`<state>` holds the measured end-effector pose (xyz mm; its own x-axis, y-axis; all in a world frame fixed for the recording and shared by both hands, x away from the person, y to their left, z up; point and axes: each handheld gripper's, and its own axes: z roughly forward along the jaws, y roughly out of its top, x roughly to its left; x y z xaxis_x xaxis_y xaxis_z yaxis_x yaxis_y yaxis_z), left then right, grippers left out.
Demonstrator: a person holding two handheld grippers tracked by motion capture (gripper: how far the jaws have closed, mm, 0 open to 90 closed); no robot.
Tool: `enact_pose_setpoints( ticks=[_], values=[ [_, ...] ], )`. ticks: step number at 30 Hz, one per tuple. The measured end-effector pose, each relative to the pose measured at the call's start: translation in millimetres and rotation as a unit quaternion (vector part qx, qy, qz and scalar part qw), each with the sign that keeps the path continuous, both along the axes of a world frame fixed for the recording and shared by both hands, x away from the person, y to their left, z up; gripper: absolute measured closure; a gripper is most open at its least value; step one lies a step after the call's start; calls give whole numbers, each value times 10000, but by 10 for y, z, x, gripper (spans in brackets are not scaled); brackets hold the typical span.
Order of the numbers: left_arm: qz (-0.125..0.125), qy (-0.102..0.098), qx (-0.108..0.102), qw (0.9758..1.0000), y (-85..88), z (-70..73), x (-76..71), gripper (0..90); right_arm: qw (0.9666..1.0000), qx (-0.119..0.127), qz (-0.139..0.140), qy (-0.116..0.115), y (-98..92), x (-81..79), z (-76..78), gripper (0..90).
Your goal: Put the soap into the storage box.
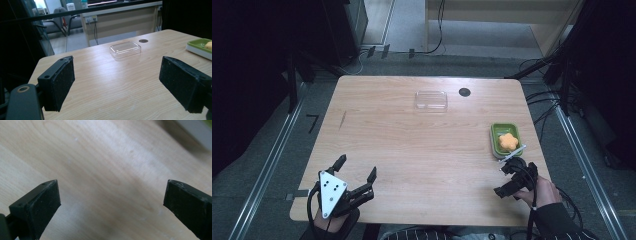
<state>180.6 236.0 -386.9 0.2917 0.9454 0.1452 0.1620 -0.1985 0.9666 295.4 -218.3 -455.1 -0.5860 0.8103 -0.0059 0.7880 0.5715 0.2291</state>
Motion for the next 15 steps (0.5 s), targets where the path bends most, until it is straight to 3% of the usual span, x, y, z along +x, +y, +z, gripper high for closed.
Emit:
enact_pose_setpoints(
  ticks=[6,15],
  values=[
    [0,-1,1,10000,0,1,-2,136,9998,-103,119,104,13,-147,-84,7],
    [1,-9,7,10000,-7,1,0,136,9997,-134,158,107,-23,-176,-103,7]
  ],
)
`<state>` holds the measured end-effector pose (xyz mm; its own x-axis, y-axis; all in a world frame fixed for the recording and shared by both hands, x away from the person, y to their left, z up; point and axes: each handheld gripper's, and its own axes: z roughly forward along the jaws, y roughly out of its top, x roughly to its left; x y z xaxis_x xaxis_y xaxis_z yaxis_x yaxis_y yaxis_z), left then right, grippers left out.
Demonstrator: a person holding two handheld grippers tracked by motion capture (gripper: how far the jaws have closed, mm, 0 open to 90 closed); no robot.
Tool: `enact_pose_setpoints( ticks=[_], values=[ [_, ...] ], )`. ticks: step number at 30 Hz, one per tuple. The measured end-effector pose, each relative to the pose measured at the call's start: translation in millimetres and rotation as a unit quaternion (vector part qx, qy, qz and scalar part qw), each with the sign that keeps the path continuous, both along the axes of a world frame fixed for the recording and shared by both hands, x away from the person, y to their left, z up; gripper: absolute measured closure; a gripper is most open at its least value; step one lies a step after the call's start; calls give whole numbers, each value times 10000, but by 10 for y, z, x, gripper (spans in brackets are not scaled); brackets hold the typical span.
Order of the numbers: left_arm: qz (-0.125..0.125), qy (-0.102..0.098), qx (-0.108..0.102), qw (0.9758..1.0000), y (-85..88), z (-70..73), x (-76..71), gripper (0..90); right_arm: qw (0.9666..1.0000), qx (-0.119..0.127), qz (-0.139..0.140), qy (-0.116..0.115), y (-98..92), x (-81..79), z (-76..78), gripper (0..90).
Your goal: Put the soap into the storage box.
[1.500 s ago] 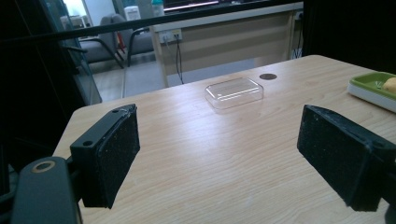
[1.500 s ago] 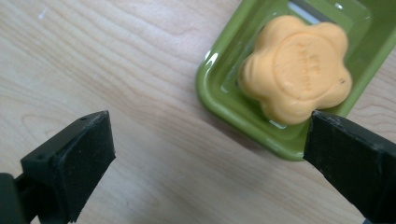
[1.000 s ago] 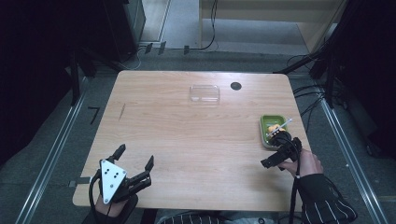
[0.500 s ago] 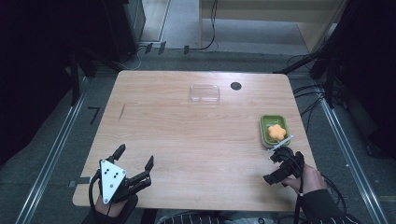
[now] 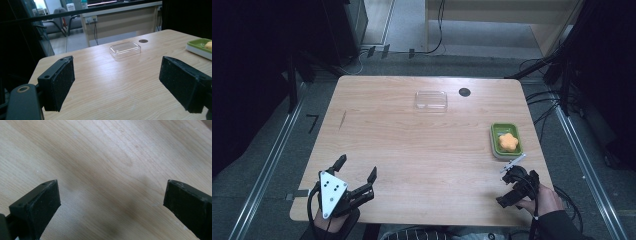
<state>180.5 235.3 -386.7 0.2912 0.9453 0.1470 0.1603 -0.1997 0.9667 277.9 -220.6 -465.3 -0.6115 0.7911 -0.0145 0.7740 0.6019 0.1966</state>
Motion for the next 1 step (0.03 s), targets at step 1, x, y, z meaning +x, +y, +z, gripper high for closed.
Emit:
enact_pose_setpoints(
  ticks=[1],
  values=[
    [-4,2,7,10000,-2,1,2,136,10000,5,13,2,3,1,-4,8]
  ],
)
